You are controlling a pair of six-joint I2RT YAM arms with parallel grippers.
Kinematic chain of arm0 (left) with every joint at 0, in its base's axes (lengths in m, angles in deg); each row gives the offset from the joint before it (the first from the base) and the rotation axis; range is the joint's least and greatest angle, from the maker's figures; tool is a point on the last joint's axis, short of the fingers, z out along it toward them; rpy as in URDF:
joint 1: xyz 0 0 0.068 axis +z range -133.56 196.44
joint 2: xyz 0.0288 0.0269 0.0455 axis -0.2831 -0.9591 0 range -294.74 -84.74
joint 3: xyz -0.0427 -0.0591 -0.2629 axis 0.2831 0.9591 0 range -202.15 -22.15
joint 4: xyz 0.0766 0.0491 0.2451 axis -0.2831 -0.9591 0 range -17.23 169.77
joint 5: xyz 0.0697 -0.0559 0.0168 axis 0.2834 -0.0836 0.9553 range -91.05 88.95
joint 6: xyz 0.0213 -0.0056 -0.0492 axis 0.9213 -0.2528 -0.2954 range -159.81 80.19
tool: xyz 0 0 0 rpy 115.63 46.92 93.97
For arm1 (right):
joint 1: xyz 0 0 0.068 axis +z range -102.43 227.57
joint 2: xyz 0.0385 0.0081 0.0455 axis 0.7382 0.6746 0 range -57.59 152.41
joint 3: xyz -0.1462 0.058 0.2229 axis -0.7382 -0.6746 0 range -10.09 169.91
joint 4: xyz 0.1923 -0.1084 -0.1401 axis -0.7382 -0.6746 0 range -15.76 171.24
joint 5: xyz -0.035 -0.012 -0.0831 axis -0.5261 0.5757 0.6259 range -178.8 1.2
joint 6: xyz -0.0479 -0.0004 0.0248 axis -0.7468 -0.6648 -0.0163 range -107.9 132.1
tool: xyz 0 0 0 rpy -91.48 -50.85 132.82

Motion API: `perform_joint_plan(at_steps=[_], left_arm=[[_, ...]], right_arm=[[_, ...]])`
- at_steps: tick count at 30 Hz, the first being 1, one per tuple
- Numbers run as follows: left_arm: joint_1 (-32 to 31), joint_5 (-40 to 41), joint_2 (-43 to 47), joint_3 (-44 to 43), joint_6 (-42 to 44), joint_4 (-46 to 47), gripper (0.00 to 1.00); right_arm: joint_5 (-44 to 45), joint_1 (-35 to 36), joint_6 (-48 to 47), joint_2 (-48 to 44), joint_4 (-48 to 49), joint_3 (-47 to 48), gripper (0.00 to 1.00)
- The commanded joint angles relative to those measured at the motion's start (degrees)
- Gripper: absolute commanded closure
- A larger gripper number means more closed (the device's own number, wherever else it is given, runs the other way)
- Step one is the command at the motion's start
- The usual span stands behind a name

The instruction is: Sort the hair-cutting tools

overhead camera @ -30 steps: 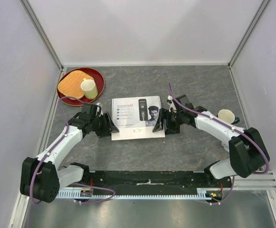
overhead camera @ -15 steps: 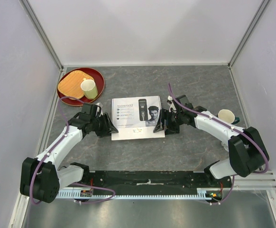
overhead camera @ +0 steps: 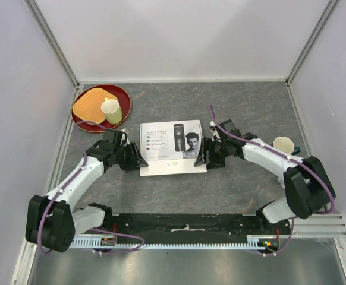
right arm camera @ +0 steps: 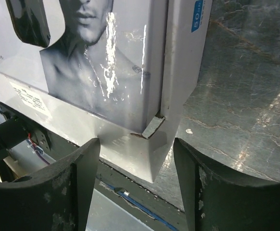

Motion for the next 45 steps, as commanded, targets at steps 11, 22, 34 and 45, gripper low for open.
perform_joint_plan(at_steps=[11,22,34,45], left_arm=[[-0.2,0.3,-1.1,0.5,1.7,2.3,0.55],[-0.2,4.0,-1.9,2.0,1.3,2.1,0.56],[-0.3,6.0,0.6,2.0,0.3,1.4,0.53],[-1.5,12.3,-0.7,4.4,-1.9,4.9,0.61]], right_arm=[[1.7,0.2,-1.1,1.5,3.0,-1.8,0.38],[7.1,0.2,-1.3,1.9,3.6,-3.3,0.41],[5.8,0.3,-1.2,0.5,3.6,-2.4,0.40],[10.2,3.0,-2.6,-8.9,4.1,0.5,0.36]])
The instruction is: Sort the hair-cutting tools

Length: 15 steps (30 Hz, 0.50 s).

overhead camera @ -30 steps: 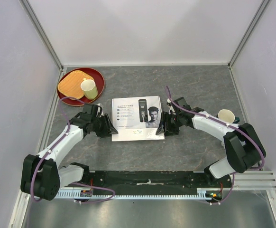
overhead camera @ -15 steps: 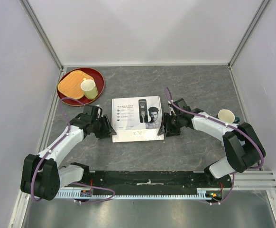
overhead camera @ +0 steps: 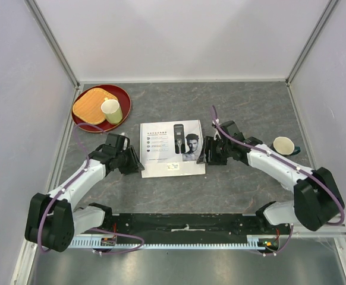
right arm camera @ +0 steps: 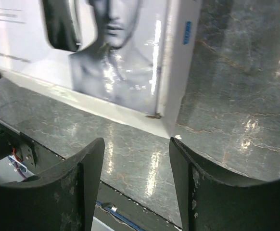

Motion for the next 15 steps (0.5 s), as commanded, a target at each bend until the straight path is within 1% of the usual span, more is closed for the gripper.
perform_joint_plan(at_steps=[1,4,7,9,11,12,13,15], left_arm=[[-0.5,5.6,-0.5,0.8,-1.7,2.4,0.62],[-0.6,6.6,0.5,-0.1,-2.3,1.8,0.63],[-0.6,8.2,4.1,-3.1,-2.3,0.3,0.63],[-0.6,8.9,6.5,-6.2,-2.1,0.7,0.60],[-0.7,8.8,7.1,-8.4,-1.2,5.0,0.54],[-0.7,7.9,6.7,-9.0,-1.0,6.8,0.53],[-0.7,7.4,6.0,-9.7,-0.9,11.6,0.51],[-0.6,5.6,3.5,-11.0,-0.7,17.2,0.50]], right_arm=[[3.3,2.6,-1.5,-5.2,2.0,3.6,0.35],[3.8,4.7,-2.1,-5.6,2.8,4.1,0.35],[4.8,6.4,-2.2,-5.2,3.3,3.8,0.34],[5.0,7.6,-1.9,-4.9,4.4,3.1,0.34],[5.3,8.2,-1.7,-4.4,5.6,2.8,0.35],[5.4,8.9,-1.6,-3.9,5.9,2.4,0.35],[5.5,9.3,-1.6,-3.7,6.1,2.4,0.36],[5.8,10.4,-1.4,-3.0,7.0,1.6,0.37]])
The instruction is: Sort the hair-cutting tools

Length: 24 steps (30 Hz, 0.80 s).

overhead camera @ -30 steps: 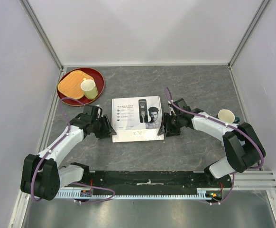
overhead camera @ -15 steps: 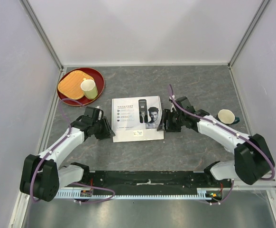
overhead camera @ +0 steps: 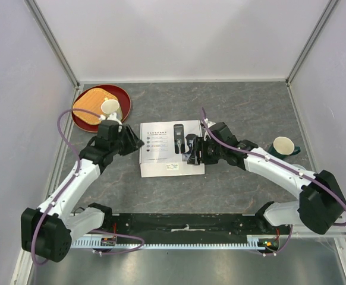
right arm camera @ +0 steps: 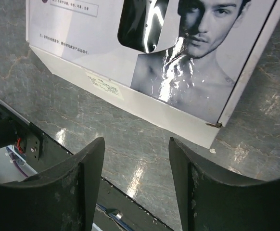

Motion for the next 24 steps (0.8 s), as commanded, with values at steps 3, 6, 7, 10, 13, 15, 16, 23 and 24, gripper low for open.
perform_joint_plan(at_steps=[3,6,7,10,13,15,16,23,24], left_arm=[[0.0,-2.1,-9.9,-7.6,0.0,22.4,0.49],[0.0,-3.5,-19.7,-12.0,0.6,30.0,0.48],[0.1,-3.9,-24.2,-14.5,1.3,32.0,0.48],[0.1,-4.6,-33.4,-21.0,2.3,35.2,0.48],[0.0,-5.9,-42.4,-28.4,3.5,36.3,0.47],[0.0,-5.8,-46.7,-32.6,3.5,33.1,0.47],[0.1,-5.9,-48.6,-36.4,3.7,31.6,0.47],[-0.6,-6.7,-58.4,-46.1,6.1,18.7,0.51],[-0.6,-7.1,-59.4,-46.5,6.5,17.7,0.51]], right_arm=[[2.1,2.9,0.0,1.7,4.8,-2.2,0.39],[2.2,3.7,0.2,2.2,6.1,-3.8,0.40],[2.2,4.0,0.3,2.5,6.5,-4.2,0.40],[2.3,4.7,0.0,3.6,8.1,-5.1,0.41],[2.3,5.7,0.1,5.4,9.4,-5.3,0.42],[2.1,6.1,0.1,7.1,9.9,-5.0,0.43],[2.1,6.3,0.2,7.6,10.3,-4.9,0.43],[3.5,8.6,1.0,11.3,12.0,-3.8,0.45],[4.2,8.6,1.3,11.8,12.1,-3.7,0.45]])
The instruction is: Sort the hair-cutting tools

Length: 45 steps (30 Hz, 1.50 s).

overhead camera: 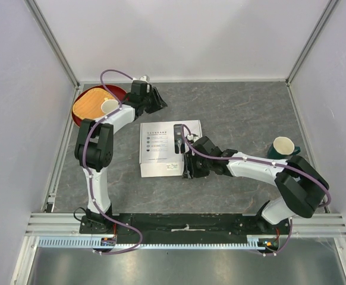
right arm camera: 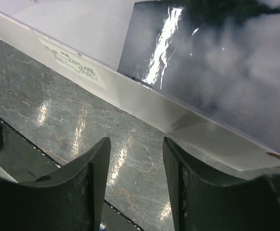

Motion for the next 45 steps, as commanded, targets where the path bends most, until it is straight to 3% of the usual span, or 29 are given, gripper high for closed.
perform_joint_plan(at_steps=[1,5,9,14,20,27,35,41,45], left_arm=[[-0.5,-2.8,-2.8,-3.9,4.2,-9.3,0.52],[-1.8,-8.3,-3.7,-4.4,7.2,-14.7,0.57],[-4.3,-5.9,-2.1,-1.7,11.9,-19.6,0.60],[-4.5,-6.3,3.2,5.7,10.6,-18.1,0.63],[-4.5,-9.9,11.0,17.8,6.2,-13.4,0.66],[-4.5,-8.1,22.5,28.6,1.8,-11.8,0.66],[-4.5,-7.8,31.3,38.9,1.1,-8.2,0.66],[-4.5,-9.5,35.3,45.4,-0.2,-4.8,0.67],[-4.5,-9.8,40.6,52.2,-2.0,0.8,0.67]], right_arm=[[3.0,0.9,1.1,2.0,3.2,1.5,0.46],[6.9,0.8,2.4,3.3,2.3,2.1,0.46],[12.9,0.8,4.1,5.3,0.7,3.1,0.48],[20.1,0.4,6.1,7.2,-2.5,5.2,0.49],[22.0,-1.9,6.1,7.5,-3.0,7.4,0.49],[17.7,-5.5,3.2,9.8,-0.4,11.7,0.49],[-1.0,-9.4,3.9,12.0,11.6,13.0,0.48],[-1.2,-10.1,3.4,13.5,11.6,13.6,0.47],[-2.7,-14.9,3.1,13.4,10.8,13.6,0.46]])
